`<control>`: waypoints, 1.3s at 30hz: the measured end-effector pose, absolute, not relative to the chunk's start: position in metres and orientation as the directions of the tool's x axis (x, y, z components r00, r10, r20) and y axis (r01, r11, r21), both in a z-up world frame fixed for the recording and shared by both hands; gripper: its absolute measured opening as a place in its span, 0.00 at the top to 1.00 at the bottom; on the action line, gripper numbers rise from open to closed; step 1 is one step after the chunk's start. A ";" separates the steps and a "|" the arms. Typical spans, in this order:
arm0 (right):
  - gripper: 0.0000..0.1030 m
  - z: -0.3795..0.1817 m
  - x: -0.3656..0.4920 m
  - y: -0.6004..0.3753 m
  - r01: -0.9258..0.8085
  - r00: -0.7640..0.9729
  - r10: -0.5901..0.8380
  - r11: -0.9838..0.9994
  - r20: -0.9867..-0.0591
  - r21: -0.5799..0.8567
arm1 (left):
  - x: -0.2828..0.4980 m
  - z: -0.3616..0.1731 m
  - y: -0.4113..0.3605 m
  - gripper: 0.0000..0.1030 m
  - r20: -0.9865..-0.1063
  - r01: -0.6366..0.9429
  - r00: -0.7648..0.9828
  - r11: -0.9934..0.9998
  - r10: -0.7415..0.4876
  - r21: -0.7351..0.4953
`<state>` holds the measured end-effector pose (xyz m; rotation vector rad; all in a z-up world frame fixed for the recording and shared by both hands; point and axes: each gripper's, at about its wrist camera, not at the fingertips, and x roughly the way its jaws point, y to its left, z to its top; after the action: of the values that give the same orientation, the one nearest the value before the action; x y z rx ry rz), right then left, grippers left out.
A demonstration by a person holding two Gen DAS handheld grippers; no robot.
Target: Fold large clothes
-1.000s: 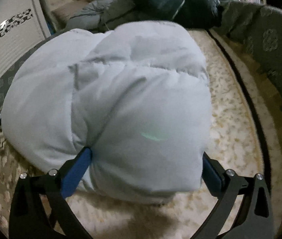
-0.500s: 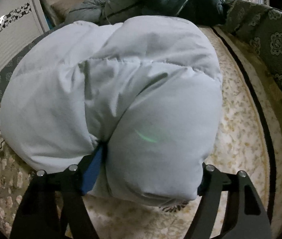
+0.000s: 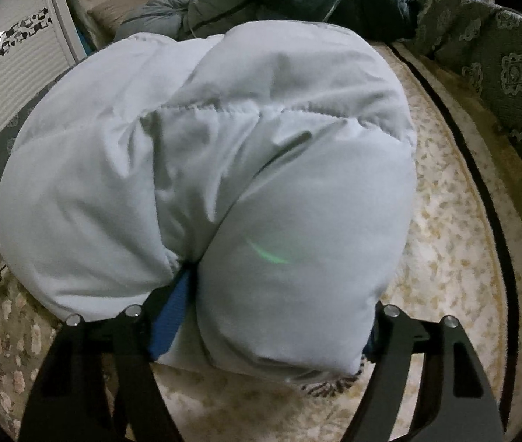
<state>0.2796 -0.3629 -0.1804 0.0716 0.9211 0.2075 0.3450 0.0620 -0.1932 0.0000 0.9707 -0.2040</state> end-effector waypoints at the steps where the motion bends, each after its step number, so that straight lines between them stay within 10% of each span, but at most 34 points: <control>1: 0.29 -0.181 0.279 -0.360 -0.151 0.591 0.198 0.979 -0.782 0.134 | 0.344 -0.192 0.062 0.03 -0.814 0.175 0.555 0.981 -0.170 -0.086; 21: 0.35 -0.180 0.280 -0.358 -0.176 0.598 0.201 0.977 -0.776 0.118 | 0.341 -0.189 0.071 0.11 -0.768 0.216 0.586 0.963 -0.258 -0.159; 39: 0.71 -0.064 0.260 -0.373 -0.198 0.664 0.349 0.935 -0.661 0.295 | 0.336 -0.066 0.049 0.78 -0.768 0.225 0.552 0.944 -0.326 -0.239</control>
<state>0.2598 -0.3734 -0.0644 0.2046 0.7868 0.3116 0.3356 0.0492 -0.0660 -0.1177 0.9311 -0.3270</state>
